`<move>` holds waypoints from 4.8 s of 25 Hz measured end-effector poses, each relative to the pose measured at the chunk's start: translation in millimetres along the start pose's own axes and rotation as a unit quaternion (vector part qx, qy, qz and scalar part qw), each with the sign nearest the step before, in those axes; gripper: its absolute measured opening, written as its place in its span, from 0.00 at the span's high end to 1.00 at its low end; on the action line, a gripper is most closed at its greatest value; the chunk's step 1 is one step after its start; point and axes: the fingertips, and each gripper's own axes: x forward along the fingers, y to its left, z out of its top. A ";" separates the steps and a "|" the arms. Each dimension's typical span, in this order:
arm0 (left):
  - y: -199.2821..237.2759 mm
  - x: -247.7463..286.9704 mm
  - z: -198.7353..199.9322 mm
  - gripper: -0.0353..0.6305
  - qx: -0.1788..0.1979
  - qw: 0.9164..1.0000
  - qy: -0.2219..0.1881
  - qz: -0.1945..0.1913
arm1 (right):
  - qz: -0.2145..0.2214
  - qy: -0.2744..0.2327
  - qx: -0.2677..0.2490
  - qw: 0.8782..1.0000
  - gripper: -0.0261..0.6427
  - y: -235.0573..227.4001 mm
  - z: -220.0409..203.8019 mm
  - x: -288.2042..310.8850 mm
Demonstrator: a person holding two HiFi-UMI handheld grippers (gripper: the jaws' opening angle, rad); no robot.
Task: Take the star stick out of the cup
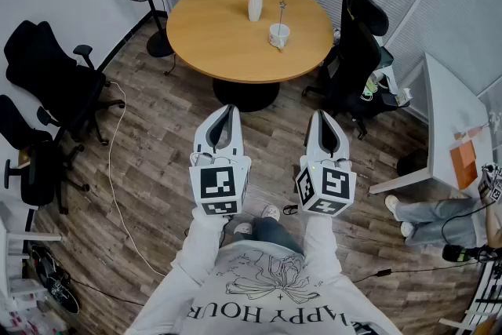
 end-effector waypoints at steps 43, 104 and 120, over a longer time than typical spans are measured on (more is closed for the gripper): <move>-48.4 118.5 -13.9 0.94 -0.002 0.999 0.015 0.050 | 0.058 0.014 0.021 0.998 0.92 -91.4 -18.2 100.0; 116.9 466.6 -33.7 0.94 -0.021 0.999 0.045 -0.003 | 0.021 0.063 0.022 0.998 0.88 -80.1 -66.0 474.7; 127.5 533.8 -53.7 0.94 -0.019 0.997 0.075 0.013 | 0.042 0.091 0.033 0.994 0.86 -95.8 -92.3 550.6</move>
